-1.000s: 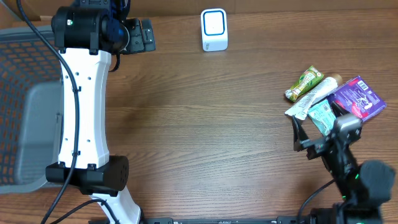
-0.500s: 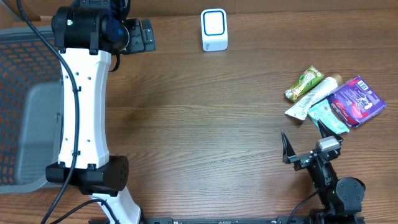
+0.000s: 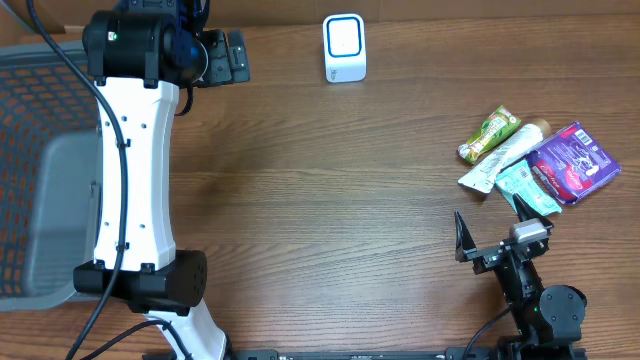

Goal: Scan the item barcode

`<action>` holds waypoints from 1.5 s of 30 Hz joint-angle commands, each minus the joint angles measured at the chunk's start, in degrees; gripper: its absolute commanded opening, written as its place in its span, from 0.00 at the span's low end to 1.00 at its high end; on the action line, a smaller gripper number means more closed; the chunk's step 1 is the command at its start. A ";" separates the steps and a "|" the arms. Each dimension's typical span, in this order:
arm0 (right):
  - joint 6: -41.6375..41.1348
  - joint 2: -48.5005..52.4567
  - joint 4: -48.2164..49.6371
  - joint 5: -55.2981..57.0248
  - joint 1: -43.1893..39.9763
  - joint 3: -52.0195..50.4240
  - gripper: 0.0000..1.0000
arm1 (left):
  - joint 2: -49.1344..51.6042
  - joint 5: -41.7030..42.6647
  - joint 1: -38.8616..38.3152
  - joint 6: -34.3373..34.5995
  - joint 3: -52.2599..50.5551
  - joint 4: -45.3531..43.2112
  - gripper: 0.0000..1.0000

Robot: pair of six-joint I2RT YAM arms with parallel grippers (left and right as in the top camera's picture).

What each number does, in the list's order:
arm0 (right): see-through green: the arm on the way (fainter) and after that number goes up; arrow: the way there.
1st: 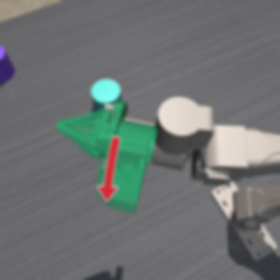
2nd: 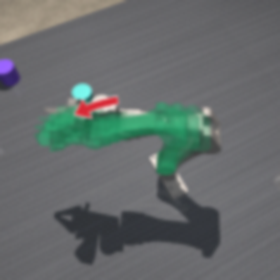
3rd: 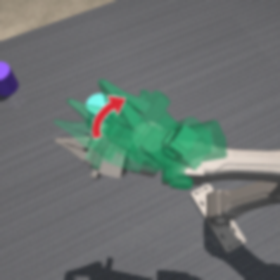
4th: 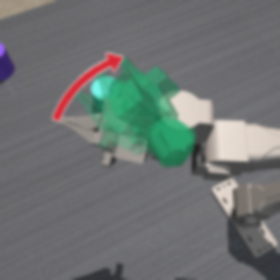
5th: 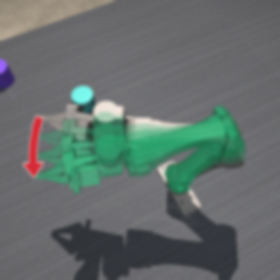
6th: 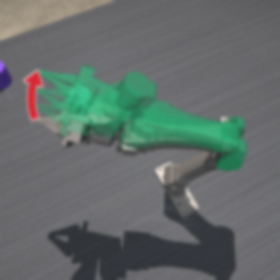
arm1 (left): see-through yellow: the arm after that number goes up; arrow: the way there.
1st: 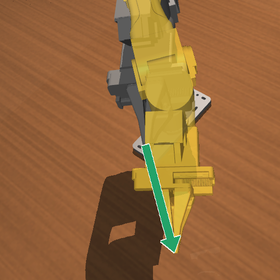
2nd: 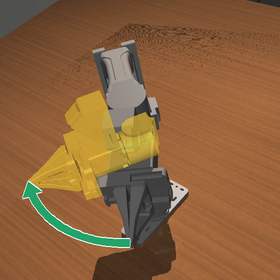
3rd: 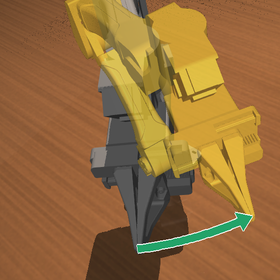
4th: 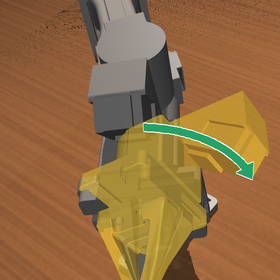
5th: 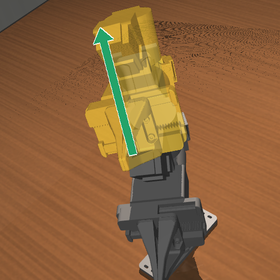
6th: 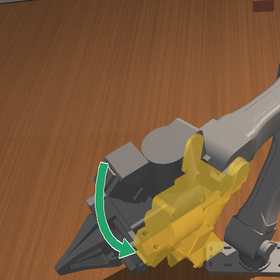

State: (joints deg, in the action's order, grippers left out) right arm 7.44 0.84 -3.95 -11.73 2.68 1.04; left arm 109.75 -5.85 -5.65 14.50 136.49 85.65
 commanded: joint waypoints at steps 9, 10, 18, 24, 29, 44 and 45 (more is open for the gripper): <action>-0.55 -0.68 0.20 0.57 0.26 -0.57 1.00 | 0.28 -0.26 -0.37 -0.42 0.26 0.02 1.00; -0.55 -0.68 0.20 0.57 0.26 -0.57 1.00 | 0.28 -0.83 -0.37 -1.22 0.26 1.07 1.00; -0.55 -0.68 0.20 0.57 0.26 -0.57 1.00 | -0.55 -6.19 -0.39 -3.72 -0.15 1.57 0.99; -0.55 -0.68 0.20 0.57 0.26 -0.57 1.00 | -12.72 -0.70 -0.33 -13.40 -16.65 -13.81 0.99; -0.55 -0.66 0.20 0.57 0.26 -0.57 1.00 | -30.34 4.42 0.87 -20.13 -43.32 -35.23 0.99; -0.55 -0.68 0.20 0.57 0.26 -0.57 1.00 | -82.71 4.42 6.86 -25.64 -112.50 -78.47 0.99; -0.55 -0.68 0.20 0.57 0.26 -0.57 1.00 | -84.63 4.39 6.86 -26.47 -115.01 -80.06 0.99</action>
State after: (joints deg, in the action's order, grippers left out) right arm 7.44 0.73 -4.08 -11.60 2.68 1.04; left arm 29.61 -2.11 0.86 -8.01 26.37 7.88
